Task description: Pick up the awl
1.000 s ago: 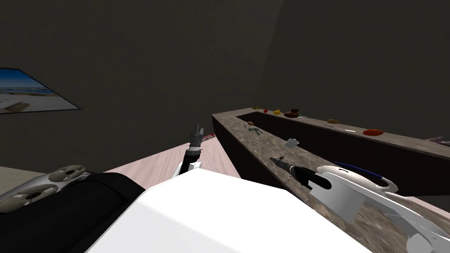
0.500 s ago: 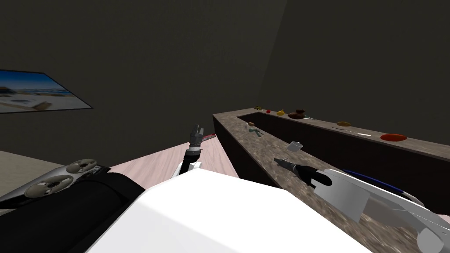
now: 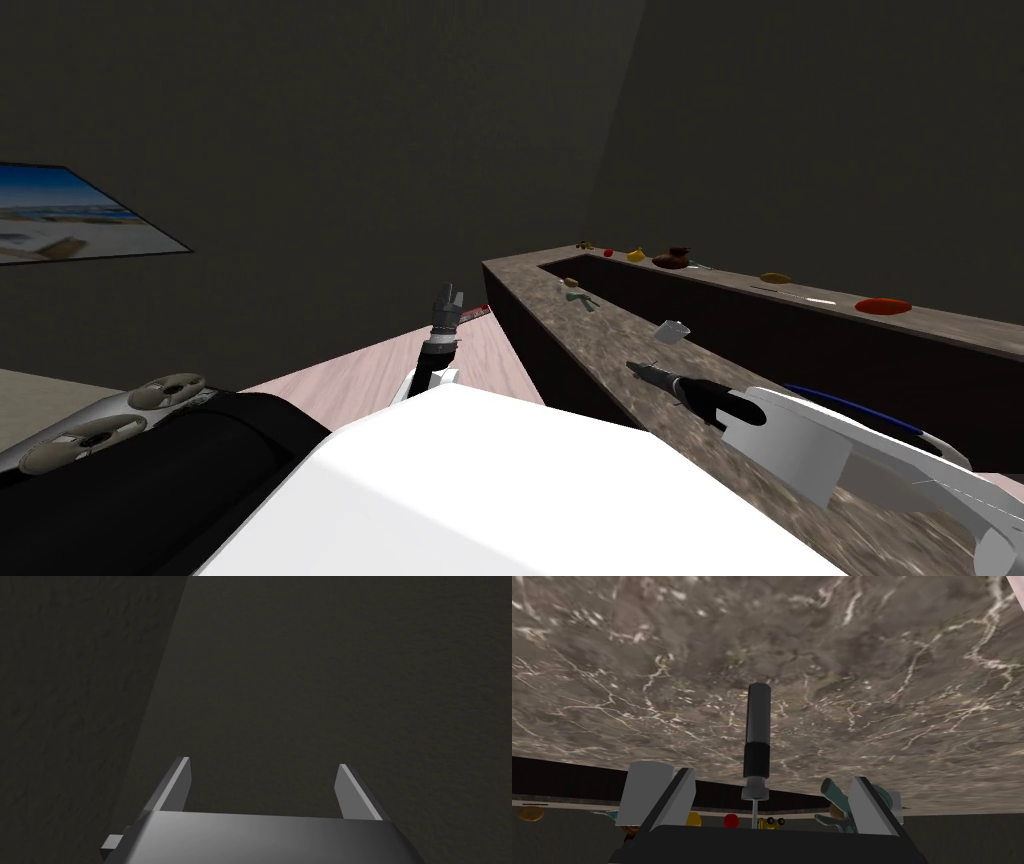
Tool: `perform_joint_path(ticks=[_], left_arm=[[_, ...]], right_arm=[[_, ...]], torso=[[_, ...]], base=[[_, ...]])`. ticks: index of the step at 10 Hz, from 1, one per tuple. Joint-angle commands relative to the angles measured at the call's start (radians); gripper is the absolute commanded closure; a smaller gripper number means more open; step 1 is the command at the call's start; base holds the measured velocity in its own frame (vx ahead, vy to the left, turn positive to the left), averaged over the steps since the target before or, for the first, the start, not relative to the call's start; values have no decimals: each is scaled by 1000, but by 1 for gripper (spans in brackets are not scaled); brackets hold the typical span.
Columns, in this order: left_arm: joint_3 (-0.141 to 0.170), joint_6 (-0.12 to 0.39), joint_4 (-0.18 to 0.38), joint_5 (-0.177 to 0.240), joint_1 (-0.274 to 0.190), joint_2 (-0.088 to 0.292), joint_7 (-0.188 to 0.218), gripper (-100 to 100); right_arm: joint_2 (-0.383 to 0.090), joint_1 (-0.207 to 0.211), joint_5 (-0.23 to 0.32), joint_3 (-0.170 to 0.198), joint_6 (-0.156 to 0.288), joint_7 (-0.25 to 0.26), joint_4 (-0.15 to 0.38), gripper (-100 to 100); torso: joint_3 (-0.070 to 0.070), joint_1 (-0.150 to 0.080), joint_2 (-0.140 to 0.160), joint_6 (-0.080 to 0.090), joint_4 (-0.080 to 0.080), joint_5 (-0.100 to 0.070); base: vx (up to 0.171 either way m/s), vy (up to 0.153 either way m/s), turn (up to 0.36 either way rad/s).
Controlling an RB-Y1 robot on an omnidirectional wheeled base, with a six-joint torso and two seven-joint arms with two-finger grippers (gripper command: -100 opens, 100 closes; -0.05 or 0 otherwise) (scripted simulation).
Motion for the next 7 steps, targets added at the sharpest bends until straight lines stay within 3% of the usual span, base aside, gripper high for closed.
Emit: perform_joint_path(ticks=[1, 6, 7], left_arm=[[0, 0, 0, 0, 0, 0, 0, 0], [0, 0, 0, 0, 0, 0, 0, 0], [0, 0, 0, 0, 0, 0, 0, 0]], right_arm=[[-7, 8, -9, -2, -42, 16, 26, -100], [-34, 33, -42, -7, -173, 65, 118, -100], [-29, 32, -36, -6, -155, 57, 107, -100]], torso=[[0, 0, 0, 0, 0, 0], [-1, 0, -1, 0, 0, 0], [0, 0, -1, 0, 0, 0]], base=[[46, 60, -56], [42, 60, -63], [15, 25, -14]])
